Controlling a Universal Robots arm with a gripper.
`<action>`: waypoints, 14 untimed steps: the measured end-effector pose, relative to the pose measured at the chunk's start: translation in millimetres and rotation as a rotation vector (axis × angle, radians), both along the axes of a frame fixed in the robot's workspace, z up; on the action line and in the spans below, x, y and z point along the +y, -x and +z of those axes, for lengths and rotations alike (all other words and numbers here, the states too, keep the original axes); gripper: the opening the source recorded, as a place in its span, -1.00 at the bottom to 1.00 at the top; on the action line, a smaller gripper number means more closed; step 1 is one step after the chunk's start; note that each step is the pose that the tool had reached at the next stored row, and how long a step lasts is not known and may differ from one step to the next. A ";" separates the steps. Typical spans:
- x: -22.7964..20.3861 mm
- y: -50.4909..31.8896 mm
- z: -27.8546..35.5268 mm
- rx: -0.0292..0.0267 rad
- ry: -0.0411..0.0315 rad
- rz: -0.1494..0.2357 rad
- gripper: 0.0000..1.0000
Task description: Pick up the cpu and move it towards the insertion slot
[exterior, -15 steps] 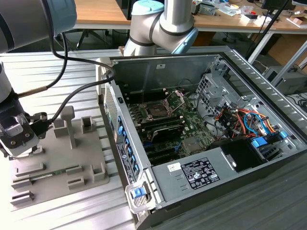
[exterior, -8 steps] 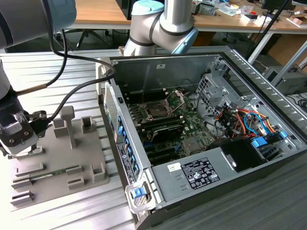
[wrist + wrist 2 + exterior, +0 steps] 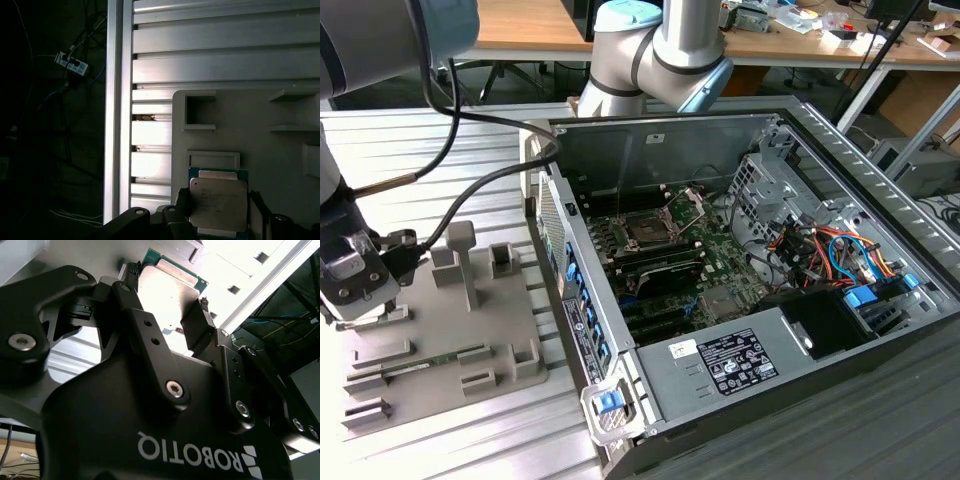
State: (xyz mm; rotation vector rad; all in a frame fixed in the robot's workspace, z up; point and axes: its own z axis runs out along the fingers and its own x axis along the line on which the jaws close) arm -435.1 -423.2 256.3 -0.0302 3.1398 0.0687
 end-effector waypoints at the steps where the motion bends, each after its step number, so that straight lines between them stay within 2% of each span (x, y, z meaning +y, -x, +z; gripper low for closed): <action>1: 0.0 0.0 0.4 0.0000 -0.0001 0.000 0.09; 14: 0.0 -0.2 8.0 -0.0001 -0.0010 0.000 0.09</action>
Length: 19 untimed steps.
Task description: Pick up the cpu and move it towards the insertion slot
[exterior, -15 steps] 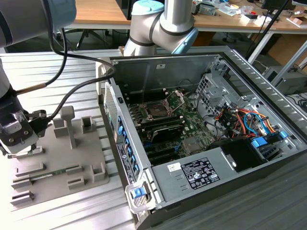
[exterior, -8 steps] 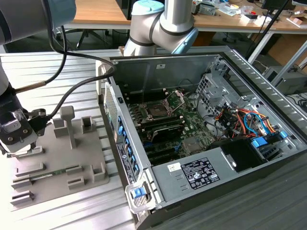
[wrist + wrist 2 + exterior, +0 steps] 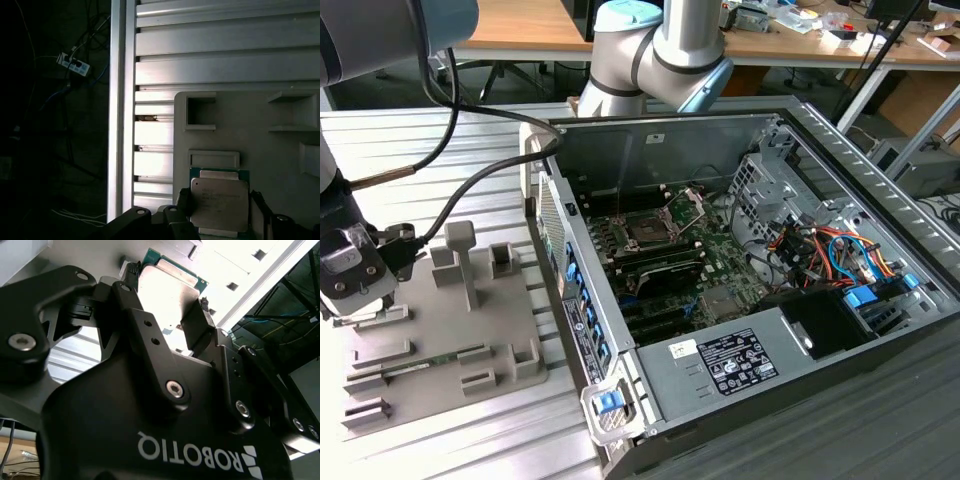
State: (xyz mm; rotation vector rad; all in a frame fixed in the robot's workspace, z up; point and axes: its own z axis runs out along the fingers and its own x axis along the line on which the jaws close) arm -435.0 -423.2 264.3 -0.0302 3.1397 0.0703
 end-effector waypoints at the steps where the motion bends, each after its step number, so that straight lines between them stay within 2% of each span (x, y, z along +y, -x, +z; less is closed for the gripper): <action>1: 0.0 0.0 0.3 0.0001 0.0001 0.000 0.09; 19: 0.0 -0.3 4.7 0.0001 0.0000 0.000 0.09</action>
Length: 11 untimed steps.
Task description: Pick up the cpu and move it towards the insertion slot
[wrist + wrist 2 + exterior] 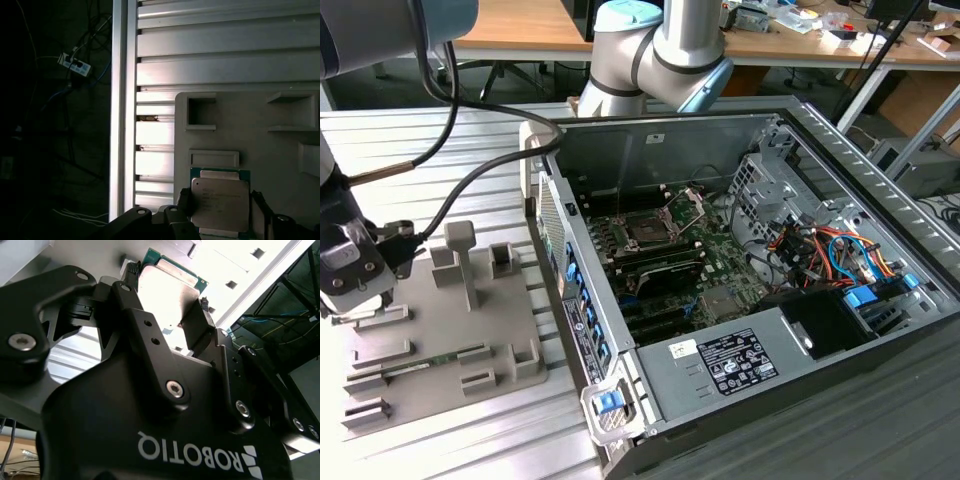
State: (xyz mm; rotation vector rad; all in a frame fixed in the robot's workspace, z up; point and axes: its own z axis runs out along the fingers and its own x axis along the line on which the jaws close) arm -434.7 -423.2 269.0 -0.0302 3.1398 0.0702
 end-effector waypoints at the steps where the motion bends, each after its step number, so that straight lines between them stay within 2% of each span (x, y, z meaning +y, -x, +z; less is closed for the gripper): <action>1: 0.0 0.0 1.0 0.0000 0.0000 0.000 0.09; 11: 0.0 0.0 8.9 0.0000 0.0000 0.000 0.09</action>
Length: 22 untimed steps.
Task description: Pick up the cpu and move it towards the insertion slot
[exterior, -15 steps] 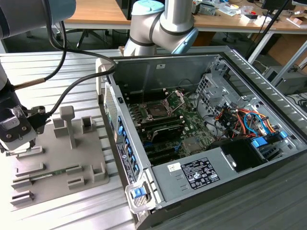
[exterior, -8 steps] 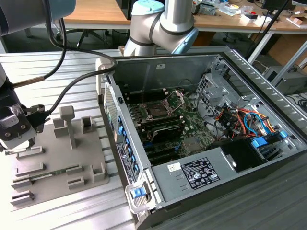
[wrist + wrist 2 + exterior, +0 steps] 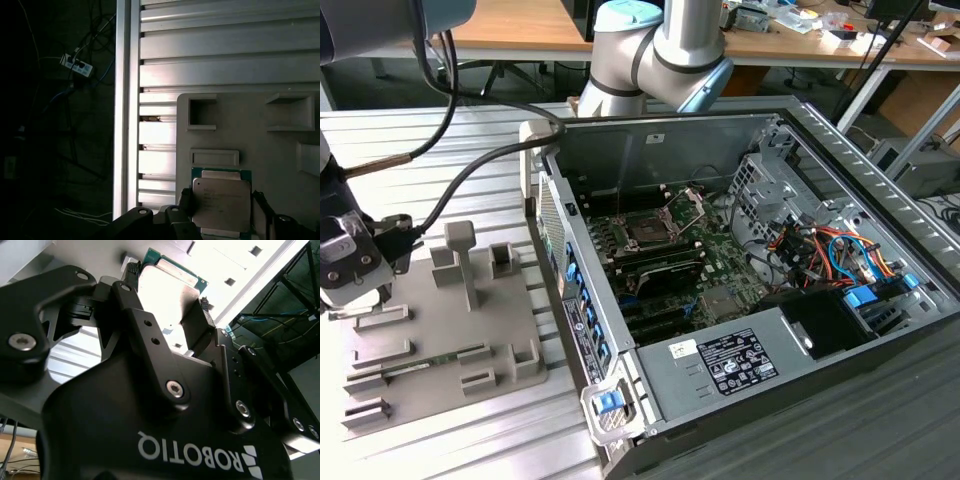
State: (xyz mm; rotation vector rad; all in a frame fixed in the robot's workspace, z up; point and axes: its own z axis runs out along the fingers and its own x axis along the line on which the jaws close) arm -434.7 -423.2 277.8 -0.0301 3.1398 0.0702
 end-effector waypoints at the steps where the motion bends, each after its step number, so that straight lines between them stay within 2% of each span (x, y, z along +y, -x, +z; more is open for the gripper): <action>1: 0.0 0.0 0.8 -0.0001 -0.0001 0.000 0.09; 22: 0.0 0.0 18.8 -0.0001 -0.0001 0.000 0.09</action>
